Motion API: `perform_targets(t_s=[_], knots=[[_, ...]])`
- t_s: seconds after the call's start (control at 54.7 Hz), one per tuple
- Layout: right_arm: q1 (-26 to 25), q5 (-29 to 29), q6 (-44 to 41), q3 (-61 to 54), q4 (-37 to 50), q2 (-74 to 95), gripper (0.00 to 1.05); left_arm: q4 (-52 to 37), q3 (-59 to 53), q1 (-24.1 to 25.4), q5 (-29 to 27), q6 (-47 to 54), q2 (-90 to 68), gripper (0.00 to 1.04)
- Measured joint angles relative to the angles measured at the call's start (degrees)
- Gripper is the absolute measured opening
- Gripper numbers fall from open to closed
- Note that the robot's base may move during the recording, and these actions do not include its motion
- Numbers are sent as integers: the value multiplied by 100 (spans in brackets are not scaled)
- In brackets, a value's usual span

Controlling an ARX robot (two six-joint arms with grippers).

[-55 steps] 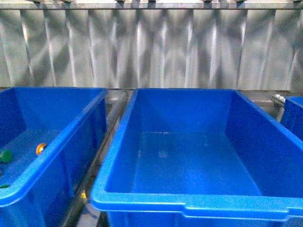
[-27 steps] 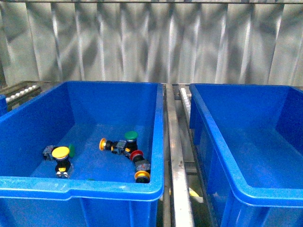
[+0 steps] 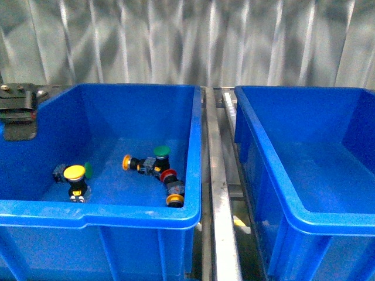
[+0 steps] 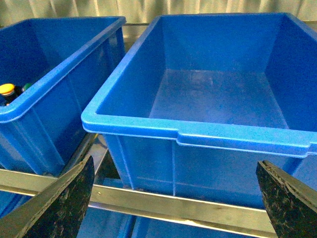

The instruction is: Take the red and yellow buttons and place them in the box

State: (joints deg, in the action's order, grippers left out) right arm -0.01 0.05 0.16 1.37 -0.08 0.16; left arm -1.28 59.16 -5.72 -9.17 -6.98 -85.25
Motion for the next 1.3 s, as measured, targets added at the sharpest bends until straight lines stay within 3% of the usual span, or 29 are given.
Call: perform_targets(t_s=[0.146, 0.384, 1.299], knots=[[0, -4, 0, -2, 0, 0, 98, 684, 1412, -170, -472, -37, -1344, 97], [0, -4, 0, -2, 0, 0, 98, 1281, 2879, -280, -706, -57, -2732, 97], [0, -2, 0, -2, 0, 0, 98, 1808, 3965, -358, -892, -350, -3965, 97]])
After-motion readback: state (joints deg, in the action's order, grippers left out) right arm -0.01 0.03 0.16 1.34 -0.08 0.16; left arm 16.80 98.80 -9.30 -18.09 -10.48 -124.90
